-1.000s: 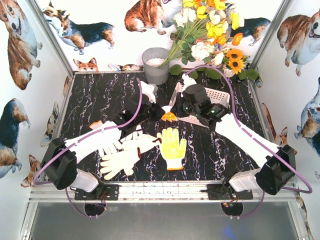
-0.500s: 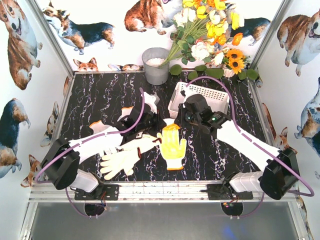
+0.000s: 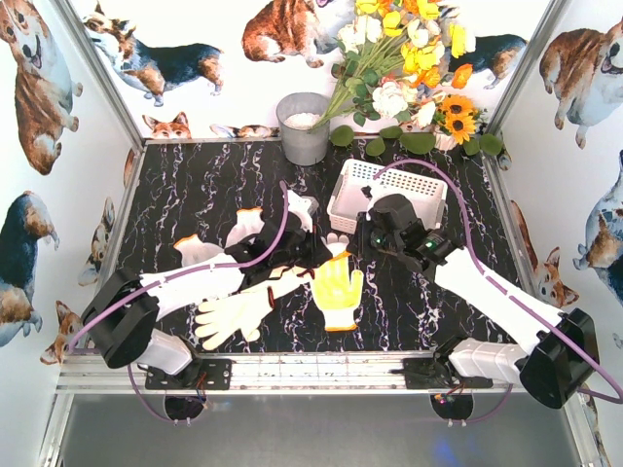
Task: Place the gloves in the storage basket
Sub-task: Pair the glove with the glove.
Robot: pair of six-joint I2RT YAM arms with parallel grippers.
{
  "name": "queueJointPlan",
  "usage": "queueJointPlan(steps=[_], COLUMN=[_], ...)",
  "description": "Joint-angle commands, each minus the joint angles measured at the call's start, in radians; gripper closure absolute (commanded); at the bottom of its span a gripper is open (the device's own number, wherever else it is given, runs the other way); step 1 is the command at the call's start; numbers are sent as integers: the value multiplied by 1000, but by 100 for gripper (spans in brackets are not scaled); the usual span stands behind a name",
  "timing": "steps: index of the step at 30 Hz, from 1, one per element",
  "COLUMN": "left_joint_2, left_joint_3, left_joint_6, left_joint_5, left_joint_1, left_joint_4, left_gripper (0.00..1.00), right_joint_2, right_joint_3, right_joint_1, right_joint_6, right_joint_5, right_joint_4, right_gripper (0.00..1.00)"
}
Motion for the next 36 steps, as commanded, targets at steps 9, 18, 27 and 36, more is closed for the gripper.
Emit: queueJointPlan(steps=[9,18,27,36], left_joint_2=[-8,5,-10,-60], left_joint_3=[-52,-73,-113,-161], left_joint_6=[-36,-56,-77,-116], left_joint_5=[-13,45,36,-22], left_joint_1=[-17,-65,-114,-154], left_joint_4=[-4,-37,-68,-81], left_gripper=[100,100,100,100], right_joint_2=[-40,-40,-76,-80], right_joint_3=[-84,-132,-182,-217], right_joint_1=[-4,6,56,123], right_joint_6=[90,136,181,219], right_joint_5=[-80,-155,-176,-162], right_joint_4=[48,17,-11,-25], right_gripper=[100,100,100,100])
